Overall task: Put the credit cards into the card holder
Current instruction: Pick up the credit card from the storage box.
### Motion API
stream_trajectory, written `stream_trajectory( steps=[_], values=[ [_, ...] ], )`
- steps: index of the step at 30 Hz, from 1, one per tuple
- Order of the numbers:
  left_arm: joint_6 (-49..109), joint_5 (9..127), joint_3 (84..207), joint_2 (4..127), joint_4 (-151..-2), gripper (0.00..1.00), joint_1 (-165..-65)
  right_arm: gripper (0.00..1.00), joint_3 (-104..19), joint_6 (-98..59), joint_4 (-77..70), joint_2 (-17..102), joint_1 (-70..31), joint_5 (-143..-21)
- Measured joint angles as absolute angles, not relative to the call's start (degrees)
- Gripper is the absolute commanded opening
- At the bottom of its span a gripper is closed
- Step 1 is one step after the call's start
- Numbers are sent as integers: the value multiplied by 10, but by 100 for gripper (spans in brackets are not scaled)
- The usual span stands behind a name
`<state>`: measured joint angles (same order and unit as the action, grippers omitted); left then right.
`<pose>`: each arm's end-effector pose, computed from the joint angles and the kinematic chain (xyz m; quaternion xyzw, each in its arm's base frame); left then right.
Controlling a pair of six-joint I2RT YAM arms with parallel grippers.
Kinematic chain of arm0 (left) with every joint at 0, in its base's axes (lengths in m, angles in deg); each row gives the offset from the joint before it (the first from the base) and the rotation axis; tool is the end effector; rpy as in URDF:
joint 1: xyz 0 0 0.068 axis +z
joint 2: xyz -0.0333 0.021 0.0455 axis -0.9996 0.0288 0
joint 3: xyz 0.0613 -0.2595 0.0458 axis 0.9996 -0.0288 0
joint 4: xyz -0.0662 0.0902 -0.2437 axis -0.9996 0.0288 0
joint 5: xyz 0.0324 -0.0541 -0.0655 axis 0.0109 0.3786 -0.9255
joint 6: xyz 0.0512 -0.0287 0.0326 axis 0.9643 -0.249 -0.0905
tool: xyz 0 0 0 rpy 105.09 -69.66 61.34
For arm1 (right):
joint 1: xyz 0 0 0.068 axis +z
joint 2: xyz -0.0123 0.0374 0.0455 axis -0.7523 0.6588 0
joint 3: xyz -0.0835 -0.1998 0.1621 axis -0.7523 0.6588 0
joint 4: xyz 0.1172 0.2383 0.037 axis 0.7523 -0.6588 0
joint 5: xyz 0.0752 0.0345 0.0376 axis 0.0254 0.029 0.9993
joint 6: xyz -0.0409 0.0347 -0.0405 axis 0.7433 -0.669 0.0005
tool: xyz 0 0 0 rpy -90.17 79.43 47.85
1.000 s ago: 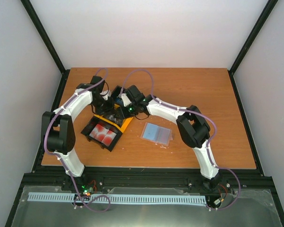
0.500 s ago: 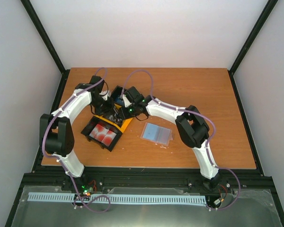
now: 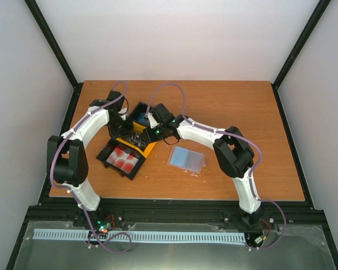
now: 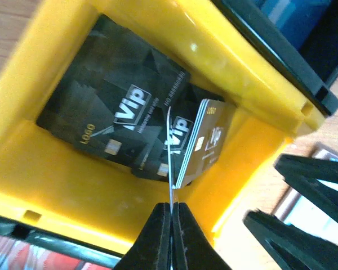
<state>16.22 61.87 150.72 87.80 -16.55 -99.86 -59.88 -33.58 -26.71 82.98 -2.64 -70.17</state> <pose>0.3292 -0.0805 0.2171 -0.1045 0.9815 -0.1495 0.0572 0.3219 0.3605 0.1722 -0.2572 0.8980 0.3076 0.1814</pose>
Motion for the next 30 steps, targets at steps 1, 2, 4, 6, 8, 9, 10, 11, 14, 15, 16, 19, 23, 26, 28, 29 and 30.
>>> stream_trajectory(
  steps=[1, 2, 4, 6, 8, 9, 10, 11, 14, 15, 16, 19, 23, 26, 28, 29, 30],
  values=[
    [159, 631, 1509, 876, -165, 1, -999, 44, -598, -336, -265, 825, -26, -702],
    [156, 643, 1513, 875, -162, 1, -999, 44, -598, -336, -263, 820, -26, -702],
    [149, 669, 1522, 866, -158, 1, -999, 44, -598, -336, -259, 811, -26, -701],
    [146, 689, 1531, 853, -154, 1, -999, 46, -598, -337, -258, 801, -27, -701],
    [148, 691, 1536, 837, -157, 1, -999, 47, -597, -339, -255, 790, -30, -699],
    [149, 685, 1537, 828, -161, 1, -999, 48, -594, -342, -252, 783, -31, -696],
    [153, 673, 1537, 817, -166, 1, -999, 49, -590, -346, -250, 775, -35, -692],
    [159, 654, 1537, 808, -172, 1, -999, 50, -585, -350, -249, 764, -39, -688],
    [184, 566, 1535, 785, -209, 1, -999, 55, -563, -362, -242, 725, -60, -677],
    [186, 558, 1535, 784, -212, 1, -999, 57, -554, -368, -238, 710, -68, -673],
    [193, 527, 1531, 779, -228, 1, -999, 60, -539, -375, -232, 689, -80, -664],
    [206, 445, 1520, 773, -270, 1, -1001, 68, -493, -397, -203, 625, -120, -631],
    [210, 330, 1508, 773, -333, 1, -1007, 72, -426, -433, -150, 545, -165, -578],
    [211, 261, 1508, 773, -372, 1, -1017, 70, -385, -459, -119, 502, -177, -538],
    [211, 223, 1507, 773, -396, 1, -1024, 68, -377, -475, -111, 488, -176, -523],
    [209, 204, 1507, 773, -409, 1, -1027, 66, -375, -481, -108, 485, -176, -521],
    [207, 188, 1505, 773, -421, 1, -1028, 65, -372, -490, -104, 480, -176, -520]
  ],
)
